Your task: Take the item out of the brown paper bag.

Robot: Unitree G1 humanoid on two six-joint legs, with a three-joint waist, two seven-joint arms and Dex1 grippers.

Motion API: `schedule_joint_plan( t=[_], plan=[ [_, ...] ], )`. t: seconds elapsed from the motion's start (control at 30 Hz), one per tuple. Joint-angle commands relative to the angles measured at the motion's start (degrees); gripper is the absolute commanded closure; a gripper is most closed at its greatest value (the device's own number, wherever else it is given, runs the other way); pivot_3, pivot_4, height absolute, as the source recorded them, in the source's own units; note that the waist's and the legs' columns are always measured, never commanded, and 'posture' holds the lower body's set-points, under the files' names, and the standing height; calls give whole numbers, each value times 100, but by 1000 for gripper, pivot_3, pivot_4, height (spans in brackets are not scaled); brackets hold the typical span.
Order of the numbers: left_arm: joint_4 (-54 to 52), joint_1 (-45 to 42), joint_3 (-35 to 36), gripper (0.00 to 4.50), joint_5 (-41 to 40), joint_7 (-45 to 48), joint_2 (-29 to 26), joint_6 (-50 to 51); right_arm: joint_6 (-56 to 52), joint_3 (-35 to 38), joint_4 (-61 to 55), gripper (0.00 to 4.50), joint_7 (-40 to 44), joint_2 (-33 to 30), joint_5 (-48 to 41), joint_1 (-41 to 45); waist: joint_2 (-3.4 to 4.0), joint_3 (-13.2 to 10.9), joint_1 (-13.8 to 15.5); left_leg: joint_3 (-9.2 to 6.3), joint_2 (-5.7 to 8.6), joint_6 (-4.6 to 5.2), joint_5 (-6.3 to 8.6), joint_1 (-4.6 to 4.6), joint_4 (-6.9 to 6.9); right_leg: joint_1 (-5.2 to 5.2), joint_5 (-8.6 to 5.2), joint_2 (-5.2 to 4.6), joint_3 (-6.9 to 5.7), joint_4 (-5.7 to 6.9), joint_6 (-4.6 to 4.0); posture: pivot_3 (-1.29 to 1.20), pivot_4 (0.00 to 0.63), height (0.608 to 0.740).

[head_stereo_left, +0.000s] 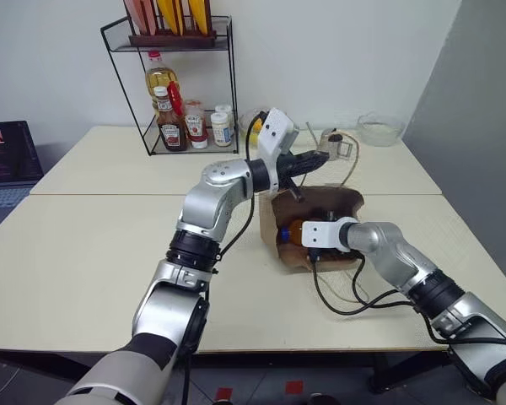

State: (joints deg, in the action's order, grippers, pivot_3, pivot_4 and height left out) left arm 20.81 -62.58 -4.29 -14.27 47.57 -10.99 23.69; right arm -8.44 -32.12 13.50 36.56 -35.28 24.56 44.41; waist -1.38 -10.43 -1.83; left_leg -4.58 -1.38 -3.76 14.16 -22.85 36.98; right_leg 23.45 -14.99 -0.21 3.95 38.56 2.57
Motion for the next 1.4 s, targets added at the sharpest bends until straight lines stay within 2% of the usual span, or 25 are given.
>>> schedule_joint_plan(
  t=[0.03,0.13,0.3,0.5,0.73,0.93,1.13,1.2,1.4],
  plan=[
    [101,79,-30,4500,150,-49,-87,-343,412,841,-1009,1284,-24,-80,-574,-421,0,0,0,0,0,0,0,1,-1,0,0,0,0,1,0,0,150,740],
    [354,207,-113,4500,350,-65,-161,-666,650,1501,-1861,1284,-40,-74,-1198,-1114,0,0,0,-1,-1,1,0,2,-3,-1,0,1,0,1,0,0,150,740],
    [438,225,-177,4500,427,-64,-133,-849,834,2242,-2708,1284,-219,98,-1781,-1691,-1,-1,0,-1,0,0,0,1,2,-1,0,1,0,4,1,0,150,740],
    [907,0,-130,4500,577,-299,-142,-1004,544,3001,-4055,1284,-22,123,-2700,-2388,-1,-1,13,-1,2,1,0,1,0,-3,0,0,0,1,1,0,150,740],
    [1181,-70,-195,4500,743,-394,-112,-1135,171,4013,-4872,1284,-953,569,-2892,-2579,-1,0,2,-3,-1,1,1,7,-1,-8,-1,5,-1,3,2,0,150,740],
    [1207,-70,-171,4500,764,-349,-89,-1149,-333,4014,-4782,1284,-1125,491,-2664,-2515,-1,0,5,-2,0,1,0,8,-1,-9,-1,4,0,3,1,0,150,740],
    [1213,-84,-165,4500,780,-358,-64,-1144,-958,3845,-4814,1284,-683,214,-3042,-2463,-1,0,4,-1,0,1,1,8,-1,-9,-1,4,1,3,1,0,150,740],
    [1188,-85,-164,4500,781,-378,-46,-1130,-1453,3691,-4919,1284,-425,110,-3366,-2334,-1,0,1,-1,0,2,1,8,-1,-9,-1,4,1,3,1,0,150,740],
    [1102,-62,-149,4500,772,-391,-30,-1104,-1844,3396,-4569,1284,-492,-160,-3041,-1763,-1,0,1,-1,0,2,1,8,-1,-9,-1,4,0,2,1,0,150,740]
  ],
)
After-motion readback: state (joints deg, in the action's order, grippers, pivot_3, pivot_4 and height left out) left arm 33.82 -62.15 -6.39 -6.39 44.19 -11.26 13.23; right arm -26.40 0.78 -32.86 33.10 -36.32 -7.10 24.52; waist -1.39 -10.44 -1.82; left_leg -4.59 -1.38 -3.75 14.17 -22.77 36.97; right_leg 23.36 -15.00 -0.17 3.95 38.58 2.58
